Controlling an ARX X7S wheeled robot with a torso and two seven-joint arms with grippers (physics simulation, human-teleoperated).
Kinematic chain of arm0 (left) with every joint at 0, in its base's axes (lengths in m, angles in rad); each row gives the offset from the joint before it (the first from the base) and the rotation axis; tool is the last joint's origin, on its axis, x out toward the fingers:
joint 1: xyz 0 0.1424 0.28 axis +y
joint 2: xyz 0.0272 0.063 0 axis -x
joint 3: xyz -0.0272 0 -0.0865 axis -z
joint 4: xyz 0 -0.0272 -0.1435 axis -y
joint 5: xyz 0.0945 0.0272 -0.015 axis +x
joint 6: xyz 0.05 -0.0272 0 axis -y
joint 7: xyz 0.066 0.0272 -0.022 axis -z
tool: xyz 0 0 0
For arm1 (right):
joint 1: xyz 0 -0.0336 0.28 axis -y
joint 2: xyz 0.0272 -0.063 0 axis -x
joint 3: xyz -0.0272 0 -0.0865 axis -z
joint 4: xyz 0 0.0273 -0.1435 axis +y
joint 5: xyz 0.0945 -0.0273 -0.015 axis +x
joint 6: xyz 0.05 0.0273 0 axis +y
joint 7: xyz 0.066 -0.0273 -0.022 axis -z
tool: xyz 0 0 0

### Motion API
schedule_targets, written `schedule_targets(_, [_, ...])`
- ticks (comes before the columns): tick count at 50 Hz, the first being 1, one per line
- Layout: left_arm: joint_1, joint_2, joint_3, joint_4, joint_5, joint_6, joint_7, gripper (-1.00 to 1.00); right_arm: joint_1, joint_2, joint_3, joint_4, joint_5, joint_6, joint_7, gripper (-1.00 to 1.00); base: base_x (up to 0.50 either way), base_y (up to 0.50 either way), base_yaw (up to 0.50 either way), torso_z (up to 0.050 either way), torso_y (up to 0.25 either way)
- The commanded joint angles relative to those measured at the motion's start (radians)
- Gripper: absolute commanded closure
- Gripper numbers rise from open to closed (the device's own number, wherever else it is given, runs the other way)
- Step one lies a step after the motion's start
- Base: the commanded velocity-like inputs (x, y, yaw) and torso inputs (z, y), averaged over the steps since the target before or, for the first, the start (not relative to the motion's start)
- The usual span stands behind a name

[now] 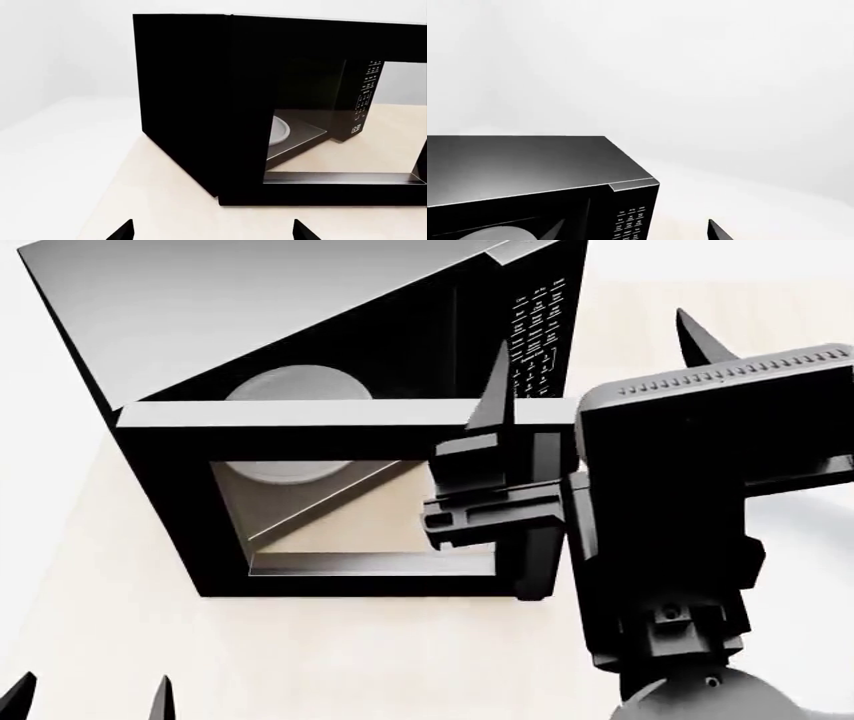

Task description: Open the microwave.

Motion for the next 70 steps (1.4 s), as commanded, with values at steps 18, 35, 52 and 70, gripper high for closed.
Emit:
schedule_targets(18, [0.001,-0.008,0.002,-0.002,-0.016,0.007,-0.002,-1.00,0.452,-0.127,-0.017,0.472,0.130,0.251,-0.091,-1.00,0.00,0.00,0.00,0.000,0.000])
schedule_targets(35, [0.008,-0.014,0.007,0.014,-0.022,0.004,-0.009,-1.00,0.663,-0.185,-0.022,0.881,0.097,0.328,-0.079,-1.00,0.00,0.00,0.00,0.000,0.000])
schedule_targets(52, [0.000,-0.019,0.002,0.010,-0.040,0.004,-0.009,-1.00,0.836,-0.231,-0.178,1.340,0.021,0.248,-0.215,-1.00,0.00,0.00,0.00,0.000,0.000])
schedule_targets(70, [-0.002,-0.027,0.002,0.025,-0.054,-0.005,-0.014,-1.00,0.909,-0.286,-0.260,1.657,-0.036,0.110,-0.328,-1.00,0.00,0.00,0.00,0.000,0.000])
